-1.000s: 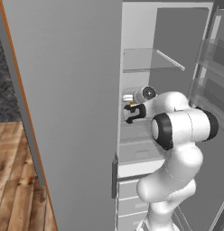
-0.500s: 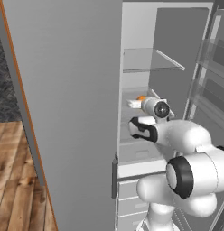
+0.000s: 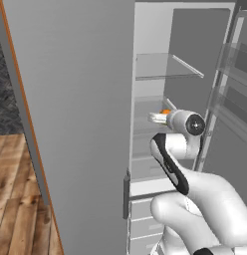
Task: Pick up the orange and peach from the fridge and place one fruit on each plate on the dining counter.
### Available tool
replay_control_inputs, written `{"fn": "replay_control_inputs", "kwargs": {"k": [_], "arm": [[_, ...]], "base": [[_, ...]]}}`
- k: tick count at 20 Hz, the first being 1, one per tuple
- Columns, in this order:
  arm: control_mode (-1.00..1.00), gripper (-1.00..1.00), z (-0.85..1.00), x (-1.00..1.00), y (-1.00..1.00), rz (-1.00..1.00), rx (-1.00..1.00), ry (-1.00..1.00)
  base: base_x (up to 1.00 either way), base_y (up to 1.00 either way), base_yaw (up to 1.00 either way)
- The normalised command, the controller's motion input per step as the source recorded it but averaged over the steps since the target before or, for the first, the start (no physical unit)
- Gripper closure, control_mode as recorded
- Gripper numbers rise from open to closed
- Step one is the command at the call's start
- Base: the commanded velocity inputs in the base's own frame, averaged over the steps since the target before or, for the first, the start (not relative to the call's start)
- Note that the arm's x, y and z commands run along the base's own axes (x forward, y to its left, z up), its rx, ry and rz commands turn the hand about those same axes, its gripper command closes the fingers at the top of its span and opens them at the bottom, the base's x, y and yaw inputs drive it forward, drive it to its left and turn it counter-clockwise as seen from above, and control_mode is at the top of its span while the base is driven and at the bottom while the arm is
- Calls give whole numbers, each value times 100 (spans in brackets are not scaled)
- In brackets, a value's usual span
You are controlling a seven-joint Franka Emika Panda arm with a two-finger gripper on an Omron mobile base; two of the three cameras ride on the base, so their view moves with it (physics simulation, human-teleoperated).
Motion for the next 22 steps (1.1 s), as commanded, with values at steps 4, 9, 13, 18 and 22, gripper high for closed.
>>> {"fn": "replay_control_inputs", "kwargs": {"k": [4, 9, 13, 18, 22], "arm": [[-100, 100, 23, -56, 0, -2, 0, 35], [-100, 100, 8, -29, 0, 0, 1, 53], [-100, 100, 0, -46, 0, 0, 5, 48], [-100, 100, 0, -63, 6, 0, 0, 17], [-100, 100, 0, -55, 21, 0, 0, 0]], "base": [[0, 0, 0], [0, 0, 0], [0, 0, 0], [0, 0, 0], [0, 0, 0]]}}
